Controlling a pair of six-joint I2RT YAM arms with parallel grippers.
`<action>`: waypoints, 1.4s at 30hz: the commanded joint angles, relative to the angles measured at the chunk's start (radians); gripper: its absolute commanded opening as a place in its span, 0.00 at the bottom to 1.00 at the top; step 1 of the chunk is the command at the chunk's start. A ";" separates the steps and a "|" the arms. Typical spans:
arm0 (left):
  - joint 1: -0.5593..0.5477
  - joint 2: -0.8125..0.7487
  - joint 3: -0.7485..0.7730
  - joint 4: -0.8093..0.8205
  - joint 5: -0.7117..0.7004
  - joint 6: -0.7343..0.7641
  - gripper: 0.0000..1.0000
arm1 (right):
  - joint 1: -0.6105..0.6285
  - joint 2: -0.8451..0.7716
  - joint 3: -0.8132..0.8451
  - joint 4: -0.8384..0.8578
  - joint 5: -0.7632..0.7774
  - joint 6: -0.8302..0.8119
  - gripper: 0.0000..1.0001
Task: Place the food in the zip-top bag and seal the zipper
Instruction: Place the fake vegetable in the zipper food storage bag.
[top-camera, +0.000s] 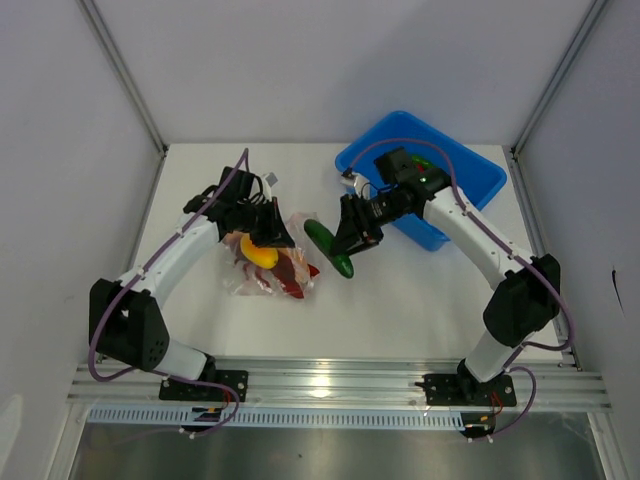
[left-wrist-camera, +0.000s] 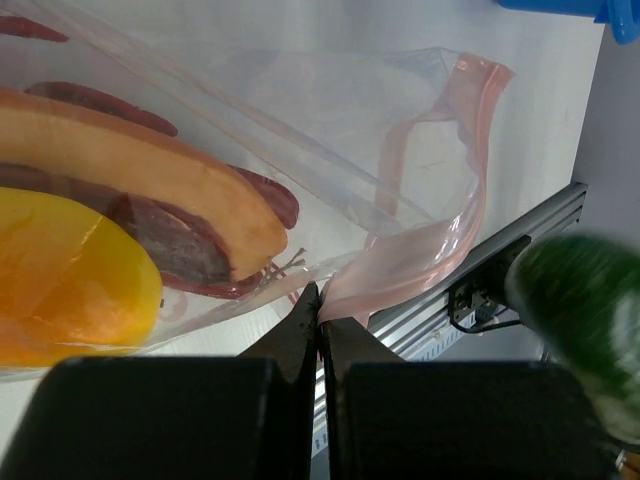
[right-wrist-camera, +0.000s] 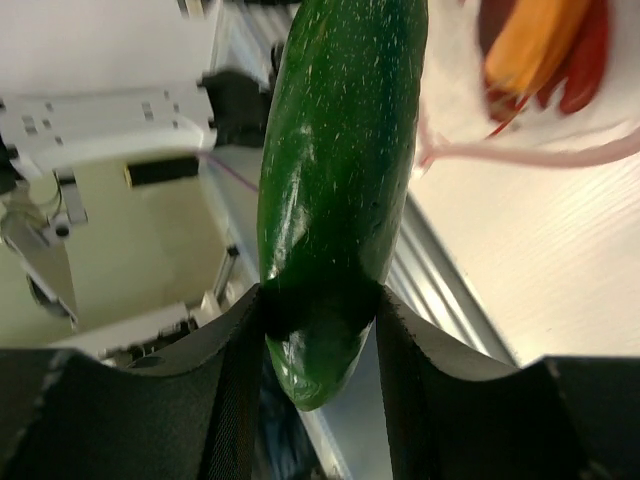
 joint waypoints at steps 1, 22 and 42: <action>-0.003 -0.010 0.045 0.009 -0.028 0.041 0.00 | 0.031 -0.045 -0.031 -0.081 -0.044 -0.047 0.00; -0.005 -0.085 0.070 -0.037 0.050 0.032 0.01 | 0.089 0.211 0.170 -0.124 0.148 -0.020 0.00; -0.005 -0.171 0.065 -0.063 0.075 0.076 0.01 | 0.120 0.501 0.486 -0.105 0.030 -0.020 0.26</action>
